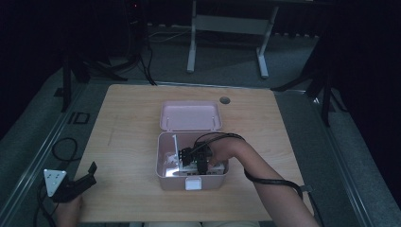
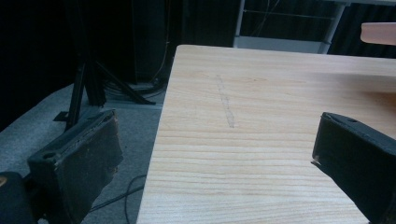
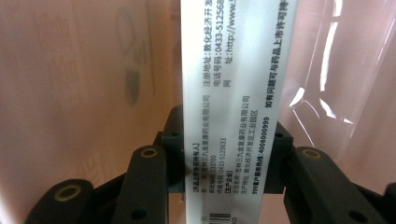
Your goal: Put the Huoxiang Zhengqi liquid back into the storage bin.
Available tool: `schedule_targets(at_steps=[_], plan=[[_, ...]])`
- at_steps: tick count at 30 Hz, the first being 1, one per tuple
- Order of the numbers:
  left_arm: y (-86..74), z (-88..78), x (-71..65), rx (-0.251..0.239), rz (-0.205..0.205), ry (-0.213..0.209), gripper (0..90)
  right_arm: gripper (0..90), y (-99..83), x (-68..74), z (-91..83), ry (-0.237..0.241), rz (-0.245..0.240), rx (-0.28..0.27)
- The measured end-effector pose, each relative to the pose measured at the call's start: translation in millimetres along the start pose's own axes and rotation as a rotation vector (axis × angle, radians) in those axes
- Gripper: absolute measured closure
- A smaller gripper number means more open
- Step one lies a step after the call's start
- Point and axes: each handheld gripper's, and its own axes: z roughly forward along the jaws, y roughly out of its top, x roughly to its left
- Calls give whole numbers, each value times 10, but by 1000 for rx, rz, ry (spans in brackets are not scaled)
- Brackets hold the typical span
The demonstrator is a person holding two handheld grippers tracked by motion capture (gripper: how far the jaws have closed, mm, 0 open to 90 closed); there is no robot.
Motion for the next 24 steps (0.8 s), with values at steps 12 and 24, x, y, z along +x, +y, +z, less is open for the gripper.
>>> schedule_targets(at_steps=[12, 24], plan=[[0, 3, -4, 1, 3, 1, 16, 579, -21, -29, -26, 21, 16, 8], [0, 6, -7, 3, 3, 2, 16, 517, -145, -30, -370, -8, 37, -11]])
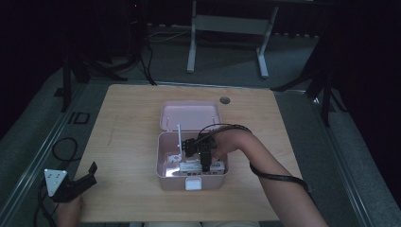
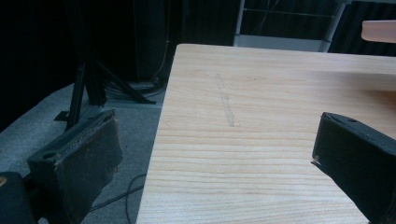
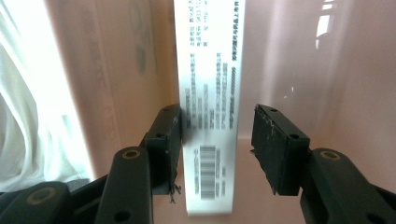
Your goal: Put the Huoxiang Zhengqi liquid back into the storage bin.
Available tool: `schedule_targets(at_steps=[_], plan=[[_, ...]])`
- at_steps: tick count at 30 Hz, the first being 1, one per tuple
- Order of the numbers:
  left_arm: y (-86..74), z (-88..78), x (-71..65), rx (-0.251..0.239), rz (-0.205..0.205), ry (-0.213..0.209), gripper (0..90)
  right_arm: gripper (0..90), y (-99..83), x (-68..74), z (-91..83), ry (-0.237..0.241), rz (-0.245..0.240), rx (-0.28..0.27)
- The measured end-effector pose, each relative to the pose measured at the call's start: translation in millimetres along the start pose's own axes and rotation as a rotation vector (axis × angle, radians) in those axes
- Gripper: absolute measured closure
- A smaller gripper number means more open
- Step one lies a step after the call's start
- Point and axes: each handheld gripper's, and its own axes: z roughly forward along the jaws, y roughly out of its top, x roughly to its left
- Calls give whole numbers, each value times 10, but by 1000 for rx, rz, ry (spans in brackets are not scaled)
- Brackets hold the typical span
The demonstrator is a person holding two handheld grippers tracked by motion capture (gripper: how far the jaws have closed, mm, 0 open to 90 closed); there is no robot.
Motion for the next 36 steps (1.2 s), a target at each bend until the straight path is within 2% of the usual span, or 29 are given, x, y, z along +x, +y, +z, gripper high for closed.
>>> schedule_targets(at_steps=[7, 14, 18, 24, 28, 36], plan=[[0, 0, 1, 1, 1, -1, 16, 520, -88, -6, -180, -26, 14, -20], [0, 0, 1, 1, 2, -1, 16, 502, -179, 11, -287, -35, 19, -41], [0, 0, 1, 1, 1, -1, 16, 446, -263, 7, -372, -38, 54, -70], [0, -1, 1, 2, 1, -3, 16, 326, -473, -19, -474, -64, 80, -114], [1, 0, 0, 6, 4, -3, 16, 313, -629, -45, -504, -77, 106, -130], [0, 1, 1, 4, 1, -4, 16, 300, -949, -88, -481, -70, 149, -167]])
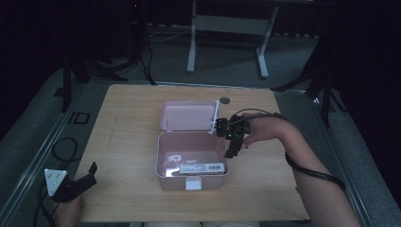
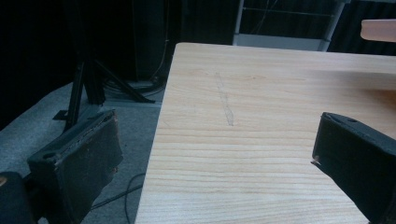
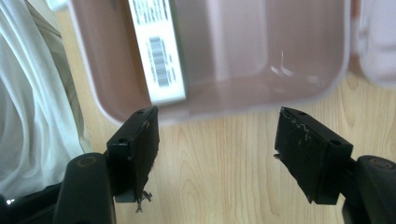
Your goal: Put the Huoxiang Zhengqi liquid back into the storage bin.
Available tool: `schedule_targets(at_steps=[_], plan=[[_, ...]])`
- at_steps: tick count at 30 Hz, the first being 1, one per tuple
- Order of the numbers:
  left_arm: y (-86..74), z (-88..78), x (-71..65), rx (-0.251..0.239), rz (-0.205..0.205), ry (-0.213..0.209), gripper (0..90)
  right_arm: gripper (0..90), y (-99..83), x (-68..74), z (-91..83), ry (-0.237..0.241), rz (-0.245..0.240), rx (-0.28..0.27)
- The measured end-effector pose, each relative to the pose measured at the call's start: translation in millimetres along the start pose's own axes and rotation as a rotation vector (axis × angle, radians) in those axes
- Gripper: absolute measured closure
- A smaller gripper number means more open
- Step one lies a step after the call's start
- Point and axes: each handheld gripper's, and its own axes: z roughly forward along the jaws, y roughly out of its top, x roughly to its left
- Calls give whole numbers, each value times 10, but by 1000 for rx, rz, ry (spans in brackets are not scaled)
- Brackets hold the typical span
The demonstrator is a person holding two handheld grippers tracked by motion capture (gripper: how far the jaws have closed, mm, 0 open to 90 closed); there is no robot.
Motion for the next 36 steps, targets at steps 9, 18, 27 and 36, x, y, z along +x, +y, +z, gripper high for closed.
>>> schedule_targets(at_steps=[9, 18, 27, 36], plan=[[0, -1, 1, 0, -3, -1, 16, 199, -399, -123, 161, 7, 55, -83], [1, -3, 5, 1, -4, -2, 16, 137, -744, -180, 581, -51, 94, -240], [2, -2, 7, 1, -5, -4, 16, 135, -1117, -260, 994, -163, 207, -440], [2, -3, 7, 1, -5, -3, 16, 134, -1448, -251, 1349, -267, 364, -611]])
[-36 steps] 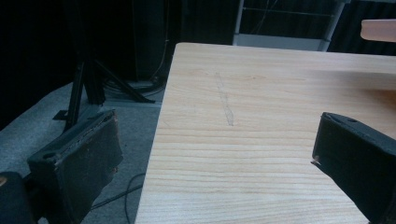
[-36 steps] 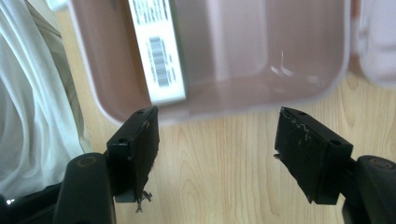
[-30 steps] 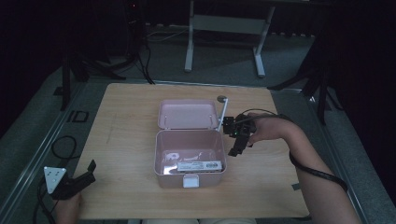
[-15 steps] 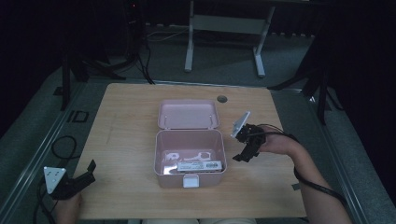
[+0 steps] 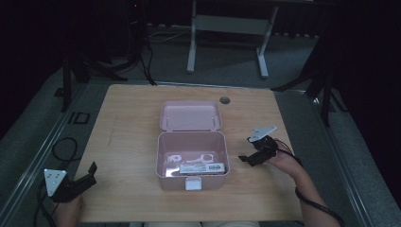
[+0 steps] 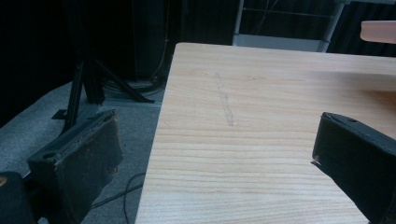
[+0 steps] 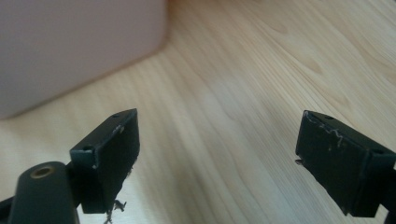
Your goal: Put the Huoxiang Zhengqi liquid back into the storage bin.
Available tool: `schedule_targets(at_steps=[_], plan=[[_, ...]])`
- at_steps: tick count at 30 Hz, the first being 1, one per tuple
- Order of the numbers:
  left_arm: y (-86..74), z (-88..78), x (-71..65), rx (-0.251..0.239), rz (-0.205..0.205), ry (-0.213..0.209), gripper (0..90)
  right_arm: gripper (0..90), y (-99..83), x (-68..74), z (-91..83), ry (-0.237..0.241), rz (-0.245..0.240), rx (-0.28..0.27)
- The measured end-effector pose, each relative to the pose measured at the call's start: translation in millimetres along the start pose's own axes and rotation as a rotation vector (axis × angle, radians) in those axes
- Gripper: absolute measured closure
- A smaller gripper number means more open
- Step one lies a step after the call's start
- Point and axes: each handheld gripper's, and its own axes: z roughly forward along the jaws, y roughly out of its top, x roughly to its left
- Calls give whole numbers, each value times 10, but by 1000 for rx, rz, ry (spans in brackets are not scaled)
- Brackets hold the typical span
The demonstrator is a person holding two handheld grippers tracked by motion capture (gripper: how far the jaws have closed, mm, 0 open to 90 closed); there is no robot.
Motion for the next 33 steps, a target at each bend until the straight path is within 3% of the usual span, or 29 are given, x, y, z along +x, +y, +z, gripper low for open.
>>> schedule_targets(at_steps=[5, 10, 14, 21, 29, 31, 33], plan=[[0, -1, 0, 0, 0, 1, 16, 133, -214, -31, 12, -109, 71, -99], [0, -1, -2, -1, 1, 2, 16, 132, -416, -65, -44, -205, 176, -221], [-1, -1, -3, -2, 2, 3, 16, 123, -576, -80, -83, -278, 253, -281], [-1, -1, -3, -2, 1, 4, 16, 127, -746, -63, -173, -415, 340, -333], [-2, -5, -1, -5, -1, 3, 16, 127, -854, 38, -253, -569, 424, -349], [-2, -5, -1, -6, 0, 3, 16, 130, -884, 45, -269, -637, 443, -327], [-2, -4, -1, -7, -2, 3, 16, 129, -926, 38, -299, -651, 472, -334]])
